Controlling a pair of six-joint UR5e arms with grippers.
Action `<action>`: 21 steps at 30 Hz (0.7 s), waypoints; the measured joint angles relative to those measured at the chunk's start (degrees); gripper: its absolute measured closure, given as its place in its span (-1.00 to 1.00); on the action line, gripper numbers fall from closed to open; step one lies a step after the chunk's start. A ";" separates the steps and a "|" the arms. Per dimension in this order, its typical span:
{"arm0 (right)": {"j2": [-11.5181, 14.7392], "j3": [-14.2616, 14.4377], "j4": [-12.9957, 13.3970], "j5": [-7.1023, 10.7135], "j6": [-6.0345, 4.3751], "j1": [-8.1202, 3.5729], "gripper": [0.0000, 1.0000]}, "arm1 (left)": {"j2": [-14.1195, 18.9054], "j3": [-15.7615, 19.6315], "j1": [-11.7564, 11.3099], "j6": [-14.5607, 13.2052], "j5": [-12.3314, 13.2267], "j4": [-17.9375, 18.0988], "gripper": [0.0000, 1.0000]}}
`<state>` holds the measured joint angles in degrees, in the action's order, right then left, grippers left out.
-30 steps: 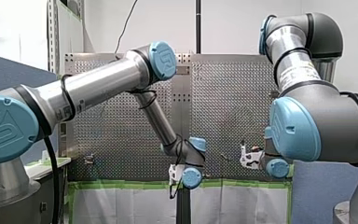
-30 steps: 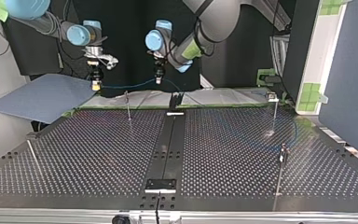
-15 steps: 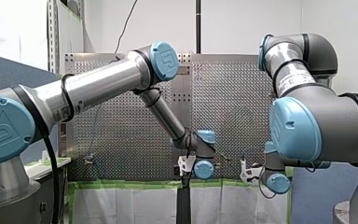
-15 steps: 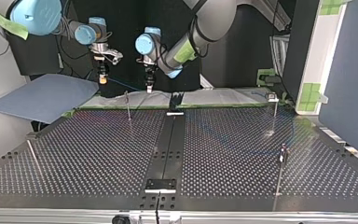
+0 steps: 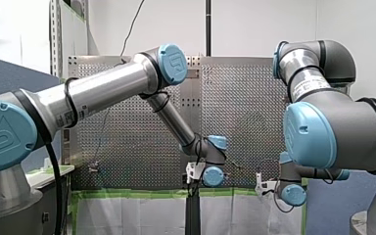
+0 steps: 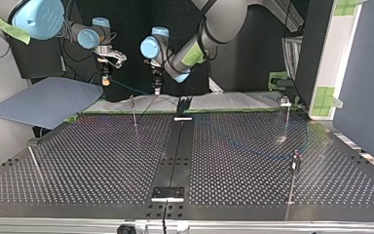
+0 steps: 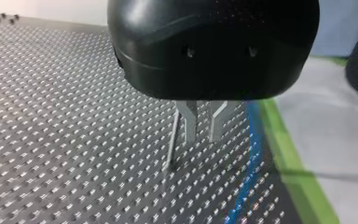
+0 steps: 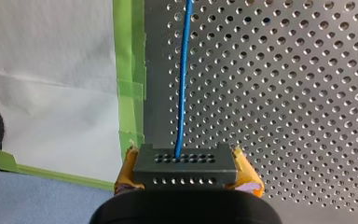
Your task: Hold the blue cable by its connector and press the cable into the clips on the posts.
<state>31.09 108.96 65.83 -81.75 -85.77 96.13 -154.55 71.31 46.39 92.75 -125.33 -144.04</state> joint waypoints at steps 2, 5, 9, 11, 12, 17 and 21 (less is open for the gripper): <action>-0.04 -0.07 -0.04 -0.05 0.02 -0.01 1.00 | 0.00 0.01 0.01 0.19 1.04 -1.01 0.63; -0.04 -0.14 -0.12 -0.13 0.05 0.01 1.00 | 0.02 0.09 -0.05 0.54 2.47 -2.46 0.52; -0.01 -0.31 -0.40 -0.16 0.02 0.23 1.00 | -0.04 0.37 -0.57 0.93 4.57 -4.55 0.47; -0.01 -0.45 -0.60 -0.17 -0.03 0.29 1.00 | -0.06 0.43 -0.96 1.10 5.86 -5.86 0.40; -0.01 -0.53 -0.72 -0.17 -0.06 0.31 1.00 | -0.07 0.45 -1.13 1.17 6.38 -6.36 0.40; -0.01 -0.75 -0.99 -0.17 -0.15 0.39 1.00 | -0.67 0.69 -1.97 1.47 8.20 -8.98 0.34; -0.04 -0.82 -1.04 -0.17 -0.09 0.50 1.00 | -1.27 0.70 -2.20 1.54 8.66 -9.70 -0.18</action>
<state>31.05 108.14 64.79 -81.92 -85.86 96.63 -155.82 72.01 44.19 94.29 -116.67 -153.73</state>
